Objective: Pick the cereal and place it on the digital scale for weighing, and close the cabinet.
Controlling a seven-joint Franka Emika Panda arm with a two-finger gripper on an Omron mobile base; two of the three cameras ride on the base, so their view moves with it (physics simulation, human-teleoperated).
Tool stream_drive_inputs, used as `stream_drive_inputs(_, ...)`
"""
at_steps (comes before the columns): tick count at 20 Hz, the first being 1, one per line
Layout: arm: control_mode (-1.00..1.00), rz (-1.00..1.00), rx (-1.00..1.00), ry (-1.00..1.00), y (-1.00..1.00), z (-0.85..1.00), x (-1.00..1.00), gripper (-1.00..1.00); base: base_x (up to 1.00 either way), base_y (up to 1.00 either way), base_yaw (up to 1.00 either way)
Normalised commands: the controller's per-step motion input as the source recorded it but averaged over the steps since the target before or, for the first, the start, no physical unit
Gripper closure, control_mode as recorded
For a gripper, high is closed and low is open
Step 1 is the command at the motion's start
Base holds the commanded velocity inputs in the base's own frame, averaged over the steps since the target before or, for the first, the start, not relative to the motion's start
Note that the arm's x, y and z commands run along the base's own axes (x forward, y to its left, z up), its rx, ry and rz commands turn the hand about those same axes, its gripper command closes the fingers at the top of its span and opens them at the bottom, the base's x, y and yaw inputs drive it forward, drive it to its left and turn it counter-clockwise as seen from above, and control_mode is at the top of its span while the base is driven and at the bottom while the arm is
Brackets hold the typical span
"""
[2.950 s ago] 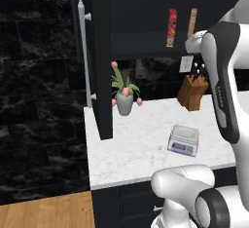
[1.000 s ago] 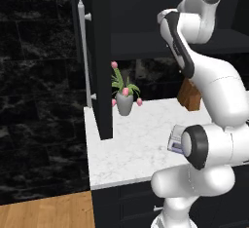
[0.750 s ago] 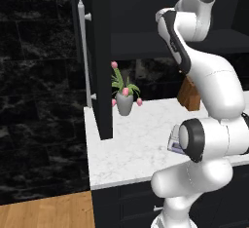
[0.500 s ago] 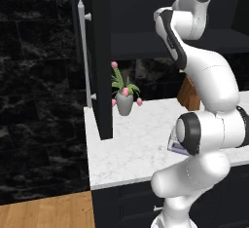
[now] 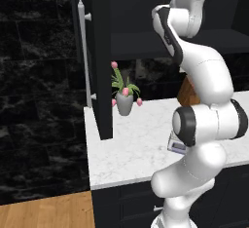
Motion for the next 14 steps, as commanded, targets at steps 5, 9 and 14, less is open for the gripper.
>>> stream_drive_inputs(5,-1.00,0.00,0.04,0.00,-0.22,-0.12,0.01,1.00,0.00,0.00,0.00)
stream_drive_inputs(9,-1.00,0.00,0.00,-0.12,0.04,-0.07,-0.11,1.00,0.00,0.00,0.00)
stream_drive_inputs(14,-1.00,0.00,0.02,-0.36,0.23,0.25,-0.42,1.00,0.00,0.00,0.00)
